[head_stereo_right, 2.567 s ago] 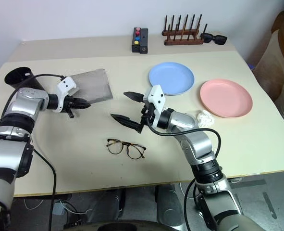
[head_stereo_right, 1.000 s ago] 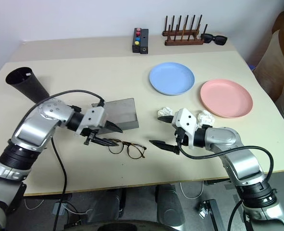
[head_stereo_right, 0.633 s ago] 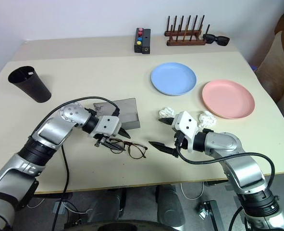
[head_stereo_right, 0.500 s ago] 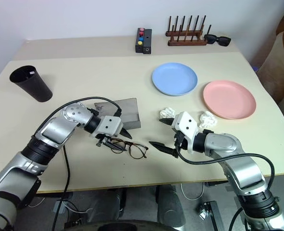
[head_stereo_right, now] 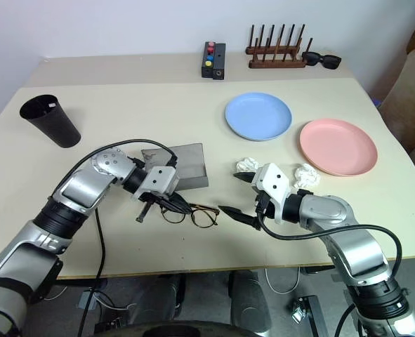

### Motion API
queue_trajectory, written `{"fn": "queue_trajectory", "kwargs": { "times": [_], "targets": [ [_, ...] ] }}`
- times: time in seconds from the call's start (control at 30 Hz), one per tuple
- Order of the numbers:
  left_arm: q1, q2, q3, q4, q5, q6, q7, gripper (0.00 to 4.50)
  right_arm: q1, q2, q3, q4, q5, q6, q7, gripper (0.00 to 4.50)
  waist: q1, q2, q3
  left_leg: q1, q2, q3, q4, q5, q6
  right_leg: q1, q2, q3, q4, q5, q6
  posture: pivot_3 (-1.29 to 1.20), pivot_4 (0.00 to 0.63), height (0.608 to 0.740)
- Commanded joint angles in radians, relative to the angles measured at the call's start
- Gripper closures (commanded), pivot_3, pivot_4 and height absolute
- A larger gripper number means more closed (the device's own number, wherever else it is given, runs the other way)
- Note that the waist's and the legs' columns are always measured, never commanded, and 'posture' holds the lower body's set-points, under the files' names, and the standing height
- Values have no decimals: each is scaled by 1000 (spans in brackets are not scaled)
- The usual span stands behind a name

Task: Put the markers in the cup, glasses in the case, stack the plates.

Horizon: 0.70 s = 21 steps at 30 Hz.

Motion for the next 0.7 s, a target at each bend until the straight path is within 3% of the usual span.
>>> {"fn": "queue_trajectory", "kwargs": {
  "times": [0.03,0.27,0.4,0.7],
  "targets": [
    [0,27,64,-54,-70,55,-14,4470,-21,-18,-59,13,-6,-33,4,0,0,0,0,0,0,0,0,0,0,0,0,0,0,0,0,0,150,739],
    [-39,87,215,-47,-189,132,-7,4470,-3,-48,-118,73,-16,-69,31,0,-1,0,1,0,0,0,0,0,1,0,0,0,0,0,0,0,150,739],
    [-109,88,240,97,-113,48,69,4470,-11,-26,-89,74,-16,-70,38,0,0,0,1,0,0,0,0,0,1,0,0,0,0,0,0,0,150,739],
    [-172,36,171,335,39,-116,144,4470,-55,40,-13,66,-23,-60,25,0,-1,0,1,0,0,0,0,-1,1,0,0,0,0,2,3,0,150,739]
  ]
}}
